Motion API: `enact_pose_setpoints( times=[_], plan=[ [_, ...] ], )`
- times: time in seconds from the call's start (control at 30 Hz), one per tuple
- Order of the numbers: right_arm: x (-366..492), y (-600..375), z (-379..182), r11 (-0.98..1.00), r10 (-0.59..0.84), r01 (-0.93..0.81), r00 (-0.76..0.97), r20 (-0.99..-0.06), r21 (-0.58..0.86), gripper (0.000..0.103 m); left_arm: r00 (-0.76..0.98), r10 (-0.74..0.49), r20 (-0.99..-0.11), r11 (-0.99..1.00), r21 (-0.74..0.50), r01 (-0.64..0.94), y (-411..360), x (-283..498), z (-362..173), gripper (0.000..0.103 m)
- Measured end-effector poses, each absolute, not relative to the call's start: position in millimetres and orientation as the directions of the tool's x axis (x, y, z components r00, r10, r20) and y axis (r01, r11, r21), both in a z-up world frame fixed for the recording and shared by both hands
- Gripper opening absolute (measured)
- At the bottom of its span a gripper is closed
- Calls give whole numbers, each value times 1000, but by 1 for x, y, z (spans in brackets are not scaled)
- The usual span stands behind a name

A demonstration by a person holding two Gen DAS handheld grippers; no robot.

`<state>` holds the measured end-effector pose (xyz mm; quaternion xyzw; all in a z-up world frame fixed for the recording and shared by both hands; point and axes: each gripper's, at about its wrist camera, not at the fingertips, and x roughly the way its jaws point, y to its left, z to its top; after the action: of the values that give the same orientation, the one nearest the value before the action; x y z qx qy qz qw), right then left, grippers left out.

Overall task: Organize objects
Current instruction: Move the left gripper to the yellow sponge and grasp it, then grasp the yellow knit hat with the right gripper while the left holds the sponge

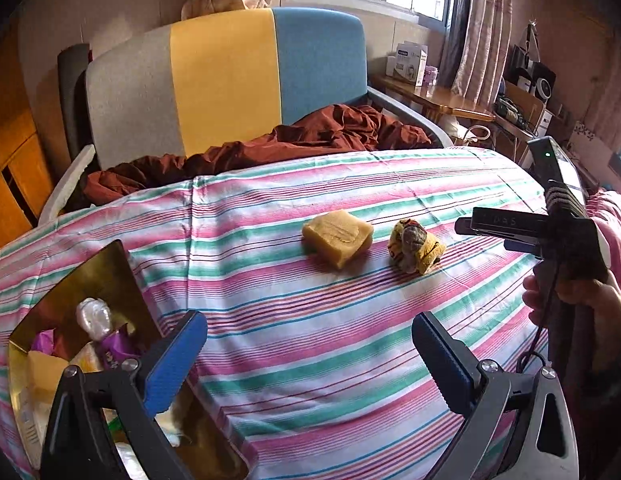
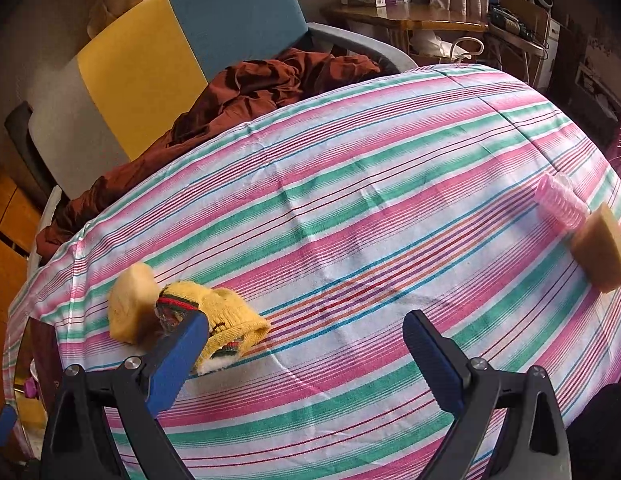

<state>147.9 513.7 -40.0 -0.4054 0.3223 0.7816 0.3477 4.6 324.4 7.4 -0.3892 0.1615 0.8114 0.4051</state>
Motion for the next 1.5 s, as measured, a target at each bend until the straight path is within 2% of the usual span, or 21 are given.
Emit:
enact_pose_setpoints(
  times=[0.23,0.6,0.83,0.87,1.0,1.03,1.07,1.2,1.5],
  plan=[
    [150,514,-39,-547,260,-797,-453,-853,257,100,-280,468,-838,-674,-134,-726,384,-34,-27,103],
    [148,517,-39,-552,255,-792,-459,-851,261,100,-178,459,-871,-764,-284,-580,451,-95,-68,103],
    [146,519,-41,-559,254,-790,-451,-855,251,99,-175,433,-884,-781,-271,-563,470,-103,-90,102],
    [145,519,-41,-561,256,-790,-450,-856,248,99,-180,433,-883,-776,-264,-574,469,-101,-91,100],
    [142,518,-42,-565,259,-790,-445,-857,239,99,-203,449,-870,-746,-240,-621,457,-98,-88,75],
    [142,518,-42,-567,262,-790,-442,-858,234,98,-193,457,-868,-729,-242,-641,455,-96,-86,65],
    [142,517,-42,-568,265,-791,-439,-858,229,98,-173,471,-865,-711,-255,-655,453,-94,-85,60],
    [139,517,-43,-573,251,-781,-456,-854,249,95,-184,462,-868,-687,-219,-692,445,-77,-78,55],
    [117,500,-45,-666,194,-700,-496,-846,258,94,-187,470,-863,-593,-152,-791,396,-11,-74,54]
  ],
)
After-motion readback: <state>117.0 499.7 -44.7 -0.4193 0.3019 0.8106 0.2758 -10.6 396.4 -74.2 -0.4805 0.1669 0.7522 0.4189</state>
